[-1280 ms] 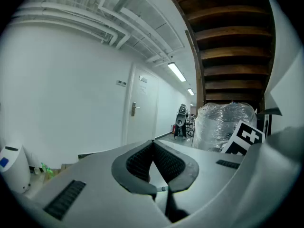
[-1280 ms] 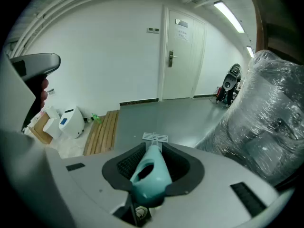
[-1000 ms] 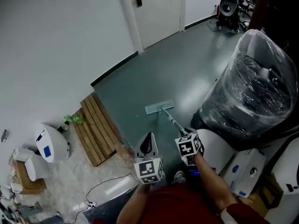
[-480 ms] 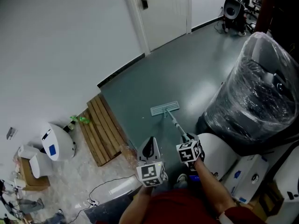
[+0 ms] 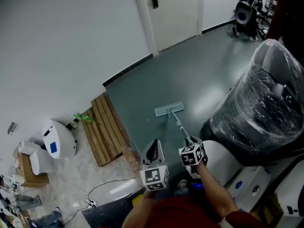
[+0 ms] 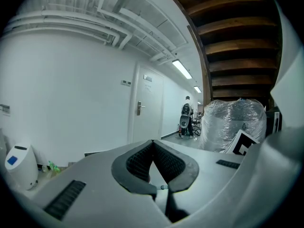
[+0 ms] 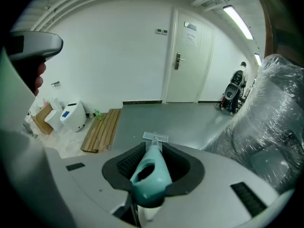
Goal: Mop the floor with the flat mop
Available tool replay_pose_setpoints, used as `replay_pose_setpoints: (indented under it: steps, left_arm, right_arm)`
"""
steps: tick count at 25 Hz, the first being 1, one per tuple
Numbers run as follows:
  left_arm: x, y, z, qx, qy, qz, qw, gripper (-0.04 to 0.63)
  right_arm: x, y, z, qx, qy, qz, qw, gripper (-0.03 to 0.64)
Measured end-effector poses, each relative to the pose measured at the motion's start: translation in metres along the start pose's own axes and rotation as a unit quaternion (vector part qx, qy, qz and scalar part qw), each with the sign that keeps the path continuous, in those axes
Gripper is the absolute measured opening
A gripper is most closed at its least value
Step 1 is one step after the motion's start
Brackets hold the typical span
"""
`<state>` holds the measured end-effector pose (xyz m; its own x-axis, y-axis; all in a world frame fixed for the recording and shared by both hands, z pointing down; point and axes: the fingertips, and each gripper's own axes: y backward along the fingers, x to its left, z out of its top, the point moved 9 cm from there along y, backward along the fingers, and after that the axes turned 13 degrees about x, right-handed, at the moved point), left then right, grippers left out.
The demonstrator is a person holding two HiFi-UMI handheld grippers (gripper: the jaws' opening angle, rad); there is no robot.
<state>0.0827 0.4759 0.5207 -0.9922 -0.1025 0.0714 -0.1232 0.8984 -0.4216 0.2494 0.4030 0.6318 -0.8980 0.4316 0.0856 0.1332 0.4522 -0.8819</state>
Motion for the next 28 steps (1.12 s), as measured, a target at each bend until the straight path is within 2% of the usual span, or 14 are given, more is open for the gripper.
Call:
replay_pose_setpoints:
  steps: [12, 28]
  left_arm:
    - [0.053, -0.079, 0.037, -0.007, -0.001, -0.041, 0.9991, 0.014]
    - [0.160, -0.161, 0.079, 0.004, 0.000, -0.057, 0.9984, 0.014]
  right_arm:
    - [0.000, -0.029, 0.073, 0.006, -0.025, -0.003, 1.000, 0.118]
    - [0.035, -0.085, 0.179, 0.011, -0.035, -0.030, 0.999, 0.118]
